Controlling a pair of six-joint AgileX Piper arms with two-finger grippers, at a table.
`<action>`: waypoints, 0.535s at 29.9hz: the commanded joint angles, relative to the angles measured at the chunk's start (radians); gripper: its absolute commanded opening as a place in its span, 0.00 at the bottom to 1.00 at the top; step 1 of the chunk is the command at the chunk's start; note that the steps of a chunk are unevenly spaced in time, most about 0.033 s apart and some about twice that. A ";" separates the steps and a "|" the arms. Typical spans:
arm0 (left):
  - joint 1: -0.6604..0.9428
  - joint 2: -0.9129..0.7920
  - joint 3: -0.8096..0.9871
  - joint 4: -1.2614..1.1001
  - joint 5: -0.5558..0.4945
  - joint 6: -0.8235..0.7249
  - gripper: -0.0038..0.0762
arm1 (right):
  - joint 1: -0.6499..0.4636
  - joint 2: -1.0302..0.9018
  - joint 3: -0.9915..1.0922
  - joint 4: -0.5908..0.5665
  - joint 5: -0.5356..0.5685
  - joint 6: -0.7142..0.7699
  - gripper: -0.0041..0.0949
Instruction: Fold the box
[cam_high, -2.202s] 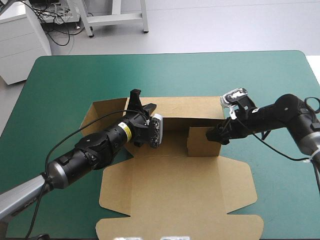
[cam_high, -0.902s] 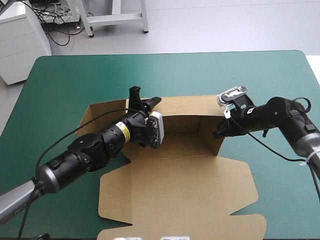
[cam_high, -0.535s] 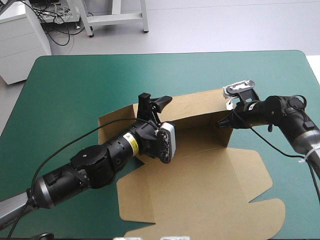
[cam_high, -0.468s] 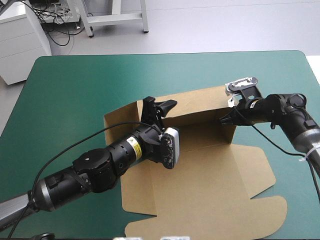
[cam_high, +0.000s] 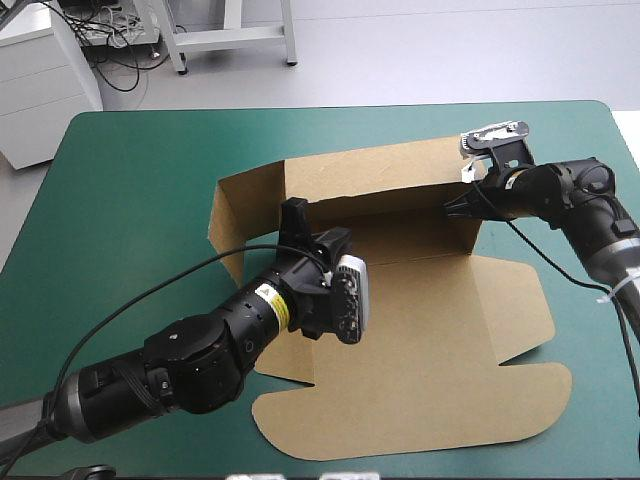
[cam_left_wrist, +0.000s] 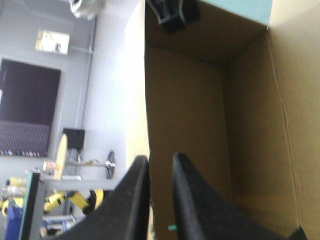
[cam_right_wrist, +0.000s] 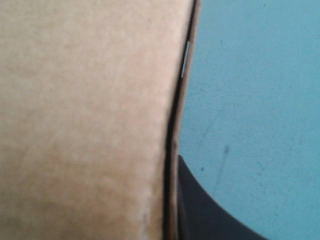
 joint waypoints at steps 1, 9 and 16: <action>0.004 -0.033 -0.084 -0.102 0.100 0.078 0.04 | -0.006 -0.035 -0.041 0.028 -0.048 0.005 0.02; 0.209 -0.033 -0.212 -0.507 0.127 0.245 0.04 | -0.006 -0.037 -0.041 0.028 -0.019 0.005 0.02; 0.481 -0.035 -0.292 -0.867 0.132 0.400 0.04 | -0.006 -0.037 -0.041 0.054 -0.013 0.005 0.02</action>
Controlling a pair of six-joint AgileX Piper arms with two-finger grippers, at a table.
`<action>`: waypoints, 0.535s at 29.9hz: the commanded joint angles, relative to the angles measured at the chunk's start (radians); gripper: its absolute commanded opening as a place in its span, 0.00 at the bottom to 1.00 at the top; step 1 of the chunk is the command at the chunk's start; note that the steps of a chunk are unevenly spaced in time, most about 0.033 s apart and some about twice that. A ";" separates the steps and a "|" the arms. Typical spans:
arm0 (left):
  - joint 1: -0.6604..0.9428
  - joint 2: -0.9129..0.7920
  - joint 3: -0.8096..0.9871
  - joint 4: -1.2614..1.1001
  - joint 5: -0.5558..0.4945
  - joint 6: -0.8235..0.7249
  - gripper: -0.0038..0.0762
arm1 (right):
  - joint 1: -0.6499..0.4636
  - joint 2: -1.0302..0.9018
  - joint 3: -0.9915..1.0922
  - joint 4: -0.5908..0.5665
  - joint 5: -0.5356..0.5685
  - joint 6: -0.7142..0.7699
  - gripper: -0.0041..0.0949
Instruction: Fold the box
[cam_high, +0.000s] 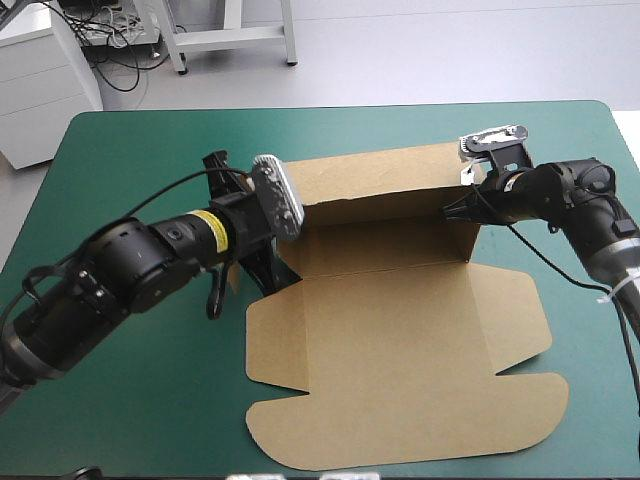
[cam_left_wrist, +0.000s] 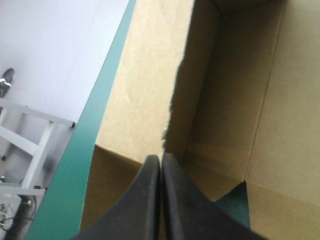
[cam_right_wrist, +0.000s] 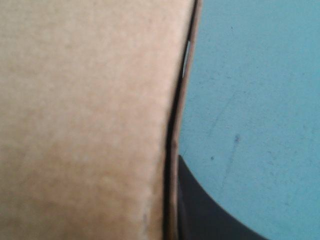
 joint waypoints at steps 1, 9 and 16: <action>0.130 -0.037 -0.055 -0.143 -0.049 0.045 0.04 | -0.006 -0.037 -0.040 0.027 -0.048 0.005 0.02; 0.537 -0.064 -0.055 -0.526 0.069 0.211 0.04 | -0.006 -0.037 -0.040 0.028 -0.034 0.005 0.02; 0.907 -0.100 -0.053 -0.812 0.082 0.258 0.04 | -0.006 -0.037 -0.040 0.026 -0.015 0.005 0.02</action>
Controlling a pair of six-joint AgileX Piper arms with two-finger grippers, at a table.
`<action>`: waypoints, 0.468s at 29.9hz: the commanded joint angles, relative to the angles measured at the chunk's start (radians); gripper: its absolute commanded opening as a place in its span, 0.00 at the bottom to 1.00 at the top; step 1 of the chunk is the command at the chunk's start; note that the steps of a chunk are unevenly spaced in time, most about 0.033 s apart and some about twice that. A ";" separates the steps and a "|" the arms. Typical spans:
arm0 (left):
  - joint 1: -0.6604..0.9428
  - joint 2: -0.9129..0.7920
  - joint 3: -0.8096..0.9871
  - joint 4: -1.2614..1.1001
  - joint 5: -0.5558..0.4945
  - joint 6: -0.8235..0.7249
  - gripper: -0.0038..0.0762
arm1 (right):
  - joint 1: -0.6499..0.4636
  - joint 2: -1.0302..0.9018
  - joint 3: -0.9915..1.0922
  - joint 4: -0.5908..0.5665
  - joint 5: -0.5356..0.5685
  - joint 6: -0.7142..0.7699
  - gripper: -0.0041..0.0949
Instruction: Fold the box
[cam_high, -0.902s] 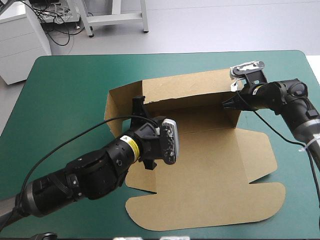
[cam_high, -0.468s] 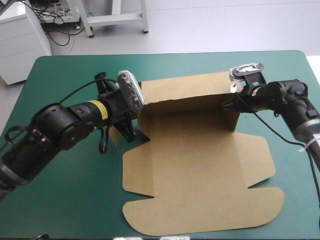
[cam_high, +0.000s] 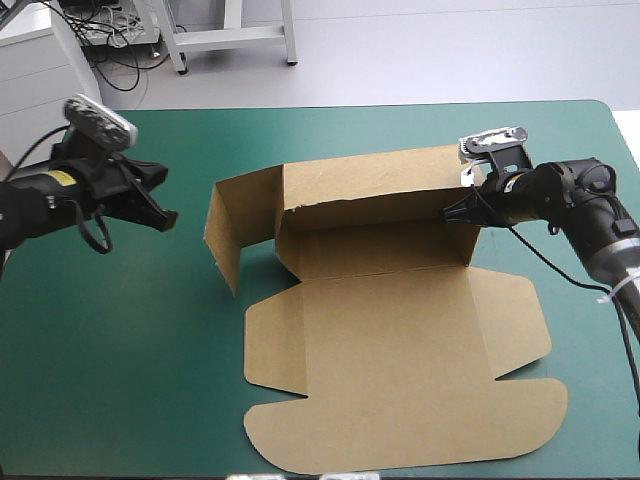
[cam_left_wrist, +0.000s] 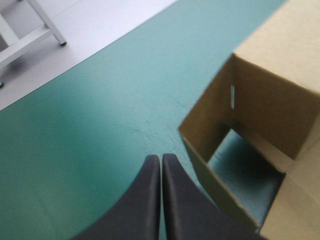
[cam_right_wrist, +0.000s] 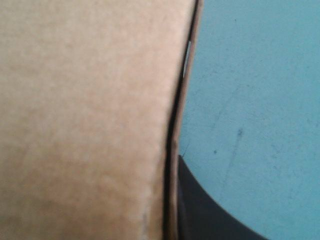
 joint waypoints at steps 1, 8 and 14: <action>0.152 -0.037 -0.032 -0.150 -0.036 0.006 0.04 | -0.006 -0.037 -0.040 0.019 -0.028 0.005 0.02; 0.365 -0.080 0.073 -0.284 -0.024 0.001 0.04 | -0.006 -0.037 -0.040 0.026 0.047 0.013 0.02; 0.399 -0.113 0.182 -0.219 -0.033 0.004 0.04 | -0.006 -0.037 -0.040 0.070 0.137 0.009 0.02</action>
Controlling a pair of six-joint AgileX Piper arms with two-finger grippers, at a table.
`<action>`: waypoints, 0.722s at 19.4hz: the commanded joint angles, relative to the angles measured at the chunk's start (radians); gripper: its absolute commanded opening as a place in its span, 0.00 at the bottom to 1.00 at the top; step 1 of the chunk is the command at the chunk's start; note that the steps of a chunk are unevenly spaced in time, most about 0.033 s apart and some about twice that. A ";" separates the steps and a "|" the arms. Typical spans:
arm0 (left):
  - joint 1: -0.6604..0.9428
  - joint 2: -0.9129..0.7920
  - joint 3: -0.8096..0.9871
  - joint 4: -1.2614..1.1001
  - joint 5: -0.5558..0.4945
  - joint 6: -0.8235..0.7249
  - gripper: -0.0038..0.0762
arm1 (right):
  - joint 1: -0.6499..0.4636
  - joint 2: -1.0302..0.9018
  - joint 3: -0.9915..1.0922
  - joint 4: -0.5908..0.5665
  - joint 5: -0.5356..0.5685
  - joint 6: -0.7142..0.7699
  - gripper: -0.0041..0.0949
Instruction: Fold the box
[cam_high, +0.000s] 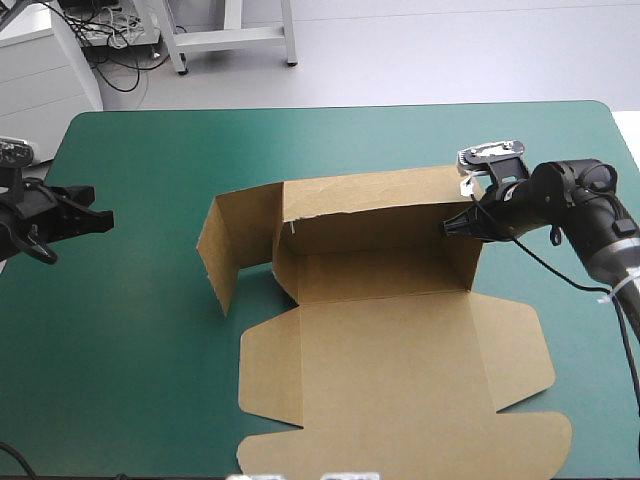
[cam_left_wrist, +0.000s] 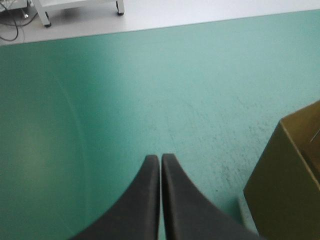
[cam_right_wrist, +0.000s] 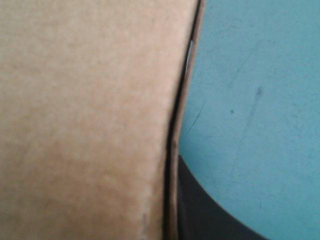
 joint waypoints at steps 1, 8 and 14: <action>0.003 -0.030 0.031 -0.001 -0.046 0.006 0.04 | -0.006 -0.037 -0.037 0.071 0.057 -0.017 0.02; 0.003 -0.031 0.044 0.047 -0.016 0.088 0.01 | -0.006 -0.024 -0.037 0.076 0.203 -0.046 0.02; 0.003 -0.031 0.044 0.045 -0.017 0.088 0.01 | -0.006 0.116 -0.037 0.078 0.138 -0.038 0.02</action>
